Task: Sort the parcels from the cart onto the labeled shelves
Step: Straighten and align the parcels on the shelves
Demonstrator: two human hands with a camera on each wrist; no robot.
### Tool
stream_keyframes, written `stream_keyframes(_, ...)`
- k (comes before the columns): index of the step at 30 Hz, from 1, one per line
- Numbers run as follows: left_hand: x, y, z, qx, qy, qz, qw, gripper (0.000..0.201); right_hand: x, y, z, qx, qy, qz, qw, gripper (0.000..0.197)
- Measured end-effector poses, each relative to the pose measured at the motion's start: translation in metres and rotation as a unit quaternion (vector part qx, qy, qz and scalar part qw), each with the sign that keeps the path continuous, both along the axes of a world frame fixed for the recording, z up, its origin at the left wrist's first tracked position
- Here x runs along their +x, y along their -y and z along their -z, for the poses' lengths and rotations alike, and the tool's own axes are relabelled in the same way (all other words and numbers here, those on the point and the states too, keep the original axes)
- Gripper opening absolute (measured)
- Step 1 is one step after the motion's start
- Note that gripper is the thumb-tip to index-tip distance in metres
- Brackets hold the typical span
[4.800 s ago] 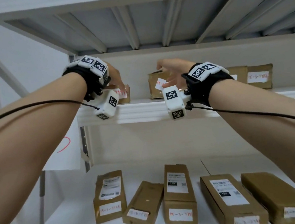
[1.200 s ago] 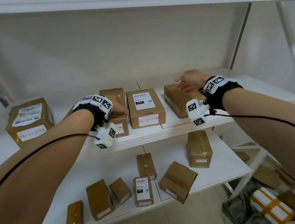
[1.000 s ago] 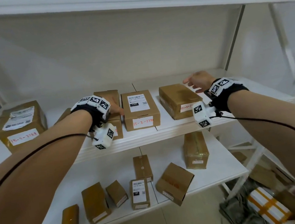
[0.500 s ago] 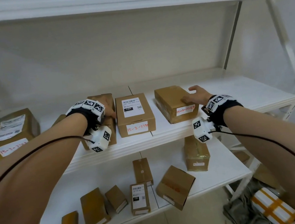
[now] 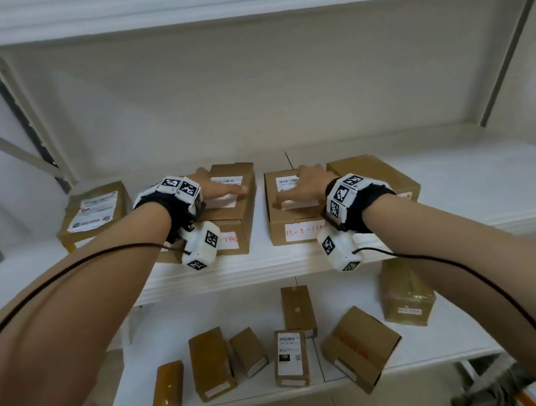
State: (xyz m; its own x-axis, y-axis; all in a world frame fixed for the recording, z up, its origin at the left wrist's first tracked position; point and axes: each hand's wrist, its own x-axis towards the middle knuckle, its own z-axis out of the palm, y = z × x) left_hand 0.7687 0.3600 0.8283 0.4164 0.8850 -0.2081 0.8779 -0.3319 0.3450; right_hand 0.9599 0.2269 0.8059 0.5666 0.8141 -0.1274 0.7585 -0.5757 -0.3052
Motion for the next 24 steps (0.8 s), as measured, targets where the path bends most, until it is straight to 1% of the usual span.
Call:
stream_keyframes(1, -0.001, -0.001, 0.001, -0.007, -0.001, 0.007, 1.000, 0.127, -0.006, -0.006, 0.005, -0.031, 0.002, 0.005, 1.000, 0.114)
stream_keyframes(2, -0.003, -0.002, 0.002, -0.016, 0.001, 0.016, 1.000, 0.132, -0.011, -0.011, 0.009, -0.057, 0.008, 0.015, 0.998, 0.124)
stream_keyframes(3, -0.004, -0.008, 0.007, -0.023, 0.005, 0.025, 0.999, 0.139, -0.014, -0.014, 0.012, -0.075, 0.016, 0.029, 0.997, 0.128)
stream_keyframes(4, -0.006, -0.013, 0.010, -0.025, 0.009, 0.036, 0.999, 0.145, -0.017, -0.015, 0.014, -0.082, 0.023, 0.043, 0.995, 0.127)
stream_keyframes(5, -0.010, -0.016, 0.011, -0.029, 0.014, 0.043, 0.999, 0.145, -0.019, -0.017, 0.016, -0.085, 0.022, 0.059, 0.994, 0.125)
stream_keyframes(6, -0.016, -0.019, 0.010, -0.043, 0.027, 0.049, 0.998, 0.141, -0.022, -0.018, 0.016, -0.084, 0.018, 0.074, 0.994, 0.125)
stream_keyframes(8, -0.029, -0.009, 0.001, -0.056, 0.064, 0.035, 0.996, 0.116, -0.021, -0.022, 0.020, -0.080, 0.010, 0.096, 0.992, 0.127)
stream_keyframes(10, -0.042, -0.012, -0.004, -0.033, 0.091, 0.007, 0.995, 0.099, -0.019, -0.027, 0.023, -0.074, 0.011, 0.105, 0.992, 0.127)
stream_keyframes(13, -0.067, -0.025, -0.011, 0.085, 0.091, -0.008, 0.992, 0.058, -0.023, -0.031, 0.024, -0.061, 0.033, 0.113, 0.991, 0.127)
stream_keyframes(15, -0.085, -0.030, -0.025, 0.135, 0.080, -0.013, 0.987, 0.042, -0.029, -0.030, 0.020, -0.033, 0.050, 0.121, 0.991, 0.126)
stream_keyframes(17, -0.103, -0.039, -0.036, 0.156, 0.058, -0.023, 0.986, 0.039, -0.033, -0.028, 0.013, 0.007, 0.065, 0.135, 0.989, 0.126)
stream_keyframes(19, -0.120, -0.050, -0.044, 0.150, 0.028, -0.035, 0.988, 0.043, -0.038, -0.028, 0.001, 0.061, 0.065, 0.152, 0.984, 0.125)
stream_keyframes(22, -0.141, -0.065, -0.046, 0.144, -0.025, -0.036, 0.989, 0.052, -0.049, -0.036, -0.021, 0.143, 0.038, 0.168, 0.974, 0.124)
stream_keyframes(24, -0.149, -0.074, -0.041, 0.139, -0.060, -0.034, 0.988, 0.056, -0.061, -0.045, -0.035, 0.180, 0.019, 0.160, 0.970, 0.120)
